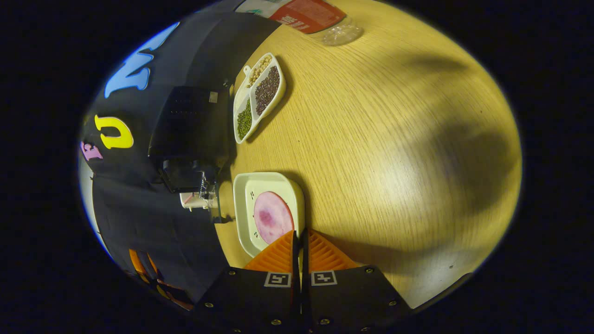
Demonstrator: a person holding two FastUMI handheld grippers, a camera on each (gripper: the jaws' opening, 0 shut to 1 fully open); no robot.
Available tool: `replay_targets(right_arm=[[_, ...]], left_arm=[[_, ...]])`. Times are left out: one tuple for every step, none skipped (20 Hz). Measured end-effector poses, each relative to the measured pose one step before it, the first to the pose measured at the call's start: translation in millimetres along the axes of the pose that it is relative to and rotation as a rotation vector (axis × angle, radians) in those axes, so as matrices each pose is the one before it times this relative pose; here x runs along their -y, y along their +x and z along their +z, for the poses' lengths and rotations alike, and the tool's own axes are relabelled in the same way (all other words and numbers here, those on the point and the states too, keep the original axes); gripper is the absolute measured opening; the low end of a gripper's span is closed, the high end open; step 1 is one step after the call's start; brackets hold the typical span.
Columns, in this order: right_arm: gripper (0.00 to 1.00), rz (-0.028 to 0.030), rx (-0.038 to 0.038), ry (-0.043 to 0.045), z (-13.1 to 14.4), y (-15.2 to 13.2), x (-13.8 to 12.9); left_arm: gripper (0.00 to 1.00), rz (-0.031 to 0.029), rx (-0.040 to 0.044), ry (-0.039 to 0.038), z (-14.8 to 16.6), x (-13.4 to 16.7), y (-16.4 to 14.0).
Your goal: Open the electric oven with the left hand, put the food in, and close the electric oven.
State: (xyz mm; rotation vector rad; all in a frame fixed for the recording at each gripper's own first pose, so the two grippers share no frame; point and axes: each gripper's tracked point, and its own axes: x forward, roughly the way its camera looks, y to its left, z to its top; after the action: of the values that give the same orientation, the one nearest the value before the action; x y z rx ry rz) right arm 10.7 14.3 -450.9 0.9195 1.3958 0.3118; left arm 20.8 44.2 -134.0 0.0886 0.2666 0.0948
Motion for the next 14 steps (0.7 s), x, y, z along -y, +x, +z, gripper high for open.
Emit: replay_targets(right_arm=[[0.01,0.02662,0.02129,0.01767,-1.24,0.64,-3.85],[0.01,0.01609,0.02142,0.01236,-1.75,-2.53,-2.65],[0.01,0.01464,0.01358,0.01400,-5.34,-5.40,-3.50],[0.01,0.00038,0.01603,0.00756,-4.36,-4.16,-3.08],[0.01,-0.00068,0.01474,0.00197,-5.03,-3.32,-4.51],[0.01,-0.00399,0.01823,-0.00281,-4.64,-3.65,-6.31],[0.01,-0.00414,0.01806,-0.00800,-6.86,-1.78,-7.69],[0.01,-0.01011,0.01682,-0.00535,-5.98,-2.22,-8.48],[0.01,-0.02539,0.02299,0.00196,-7.22,-2.88,-7.36],[0.01,-0.02470,0.02681,0.00428,-4.94,-0.43,-8.47],[0.01,-0.03039,0.02373,0.00204,-7.62,0.67,-8.71],[0.01,-0.02569,0.01987,0.00022,-7.80,-1.62,-9.88],[0.01,-0.01383,0.01956,-0.00127,-9.56,-2.38,-12.32],[0.01,-0.01056,0.01752,-0.00032,-8.16,0.32,-14.32]], left_arm=[[1.00,0.00124,-0.00032,0.00092,0.69,-0.04,1.93],[1.00,-0.00150,0.00263,0.00352,2.15,-0.10,1.51],[1.00,-0.00250,0.00666,0.00527,3.05,-0.28,1.55],[1.00,-0.00493,0.00905,0.00358,3.47,-0.95,1.95],[1.00,-0.00885,0.00800,0.00116,2.29,0.03,1.17],[1.00,-0.00949,0.00727,0.00070,1.92,-1.22,1.68],[1.00,-0.01297,0.00260,0.00019,-1.38,-2.32,1.44],[1.00,-0.01491,0.00342,0.00152,-0.39,-2.66,-0.56],[0.97,-0.01220,0.00220,0.00551,-3.45,-4.51,1.52],[0.97,-0.01237,-0.00262,0.01075,-3.02,-4.65,1.34],[0.99,-0.01191,-0.00011,0.01597,-3.57,-6.34,-1.25],[1.00,-0.01434,0.00477,0.01487,-0.93,-5.72,-1.91],[1.00,-0.01338,0.00389,0.00796,-1.21,-6.20,-1.09],[1.00,-0.01548,0.00530,0.00217,-0.16,-5.07,-2.83]])
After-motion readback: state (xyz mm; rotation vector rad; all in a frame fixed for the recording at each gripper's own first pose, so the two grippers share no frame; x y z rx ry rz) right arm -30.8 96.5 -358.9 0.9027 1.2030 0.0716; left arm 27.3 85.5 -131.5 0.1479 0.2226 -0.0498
